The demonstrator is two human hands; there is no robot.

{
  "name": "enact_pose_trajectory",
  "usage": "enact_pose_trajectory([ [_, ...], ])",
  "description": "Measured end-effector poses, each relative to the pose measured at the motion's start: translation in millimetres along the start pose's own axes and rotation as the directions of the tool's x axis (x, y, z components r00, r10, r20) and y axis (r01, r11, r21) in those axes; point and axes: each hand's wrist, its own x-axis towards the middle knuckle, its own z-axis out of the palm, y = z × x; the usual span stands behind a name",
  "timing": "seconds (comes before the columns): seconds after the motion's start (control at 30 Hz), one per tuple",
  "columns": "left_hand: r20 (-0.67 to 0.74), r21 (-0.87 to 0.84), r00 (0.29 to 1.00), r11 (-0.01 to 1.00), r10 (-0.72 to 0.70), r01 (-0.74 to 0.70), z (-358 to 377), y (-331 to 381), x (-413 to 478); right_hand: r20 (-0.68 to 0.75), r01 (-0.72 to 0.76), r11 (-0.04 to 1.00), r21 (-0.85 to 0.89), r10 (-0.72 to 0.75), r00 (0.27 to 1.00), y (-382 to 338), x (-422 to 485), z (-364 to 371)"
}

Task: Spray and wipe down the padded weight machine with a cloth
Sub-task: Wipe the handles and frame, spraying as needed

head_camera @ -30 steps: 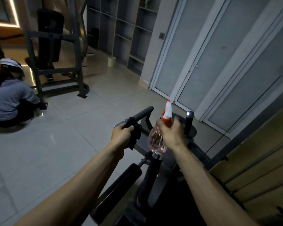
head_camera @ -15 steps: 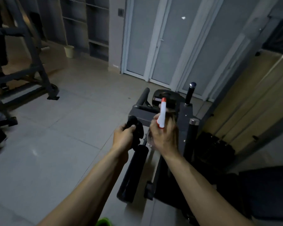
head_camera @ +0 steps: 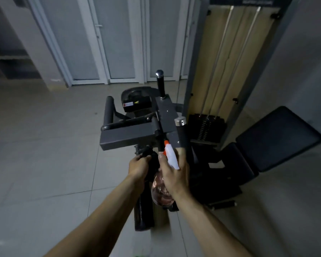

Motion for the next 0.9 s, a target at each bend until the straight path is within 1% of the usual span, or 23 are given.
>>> enact_pose_trajectory([
  [0.07,0.042,0.047,0.999,0.998,-0.031,0.029,4.8,5.5,12.1,-0.005,-0.026,1.000,-0.005,0.026,1.000,2.8,2.6,1.9],
  [0.17,0.093,0.113,0.994,0.992,-0.066,0.055,7.3,10.8,35.1,0.073,-0.094,0.996,0.004,0.093,0.993,14.2,8.0,13.0],
  [0.2,0.105,0.145,0.991,0.987,-0.086,0.070,5.7,11.5,45.4,0.069,-0.113,0.994,-0.012,0.114,0.991,20.1,9.1,19.7],
  [0.3,0.138,0.227,0.978,0.966,-0.159,0.125,-3.3,5.8,76.9,-0.059,-0.202,0.979,-0.035,0.200,0.978,40.6,2.6,40.1],
  [0.37,0.172,0.272,0.963,0.950,-0.206,0.154,-13.3,2.3,99.8,-0.192,-0.253,0.966,-0.058,0.238,0.952,55.4,-0.3,57.6],
  [0.43,0.214,0.349,0.935,0.916,-0.284,0.198,-27.1,-2.0,129.4,-0.299,-0.304,0.949,-0.087,0.266,0.916,61.6,-2.6,82.8],
  [0.53,0.287,0.427,0.890,0.879,-0.355,0.213,-44.3,-0.2,155.3,-0.373,-0.404,0.900,-0.165,0.322,0.870,62.7,-15.4,113.8],
  [0.63,0.335,0.467,0.864,0.862,-0.377,0.196,-59.3,8.9,171.4,-0.451,-0.476,0.844,-0.247,0.334,0.827,57.5,-20.6,142.0],
  [0.73,0.384,0.520,0.831,0.838,-0.402,0.165,-66.0,21.1,180.6,-0.559,-0.513,0.812,-0.280,0.297,0.775,45.7,-15.6,167.2],
  [0.83,0.404,0.528,0.814,0.833,-0.417,0.164,-59.7,20.3,188.0,-0.619,-0.517,0.810,-0.276,0.262,0.740,43.3,-12.8,183.0],
  [0.9,0.423,0.546,0.801,0.824,-0.425,0.149,-55.2,15.0,184.8,-0.636,-0.540,0.800,-0.262,0.278,0.720,44.2,-18.8,188.1],
])
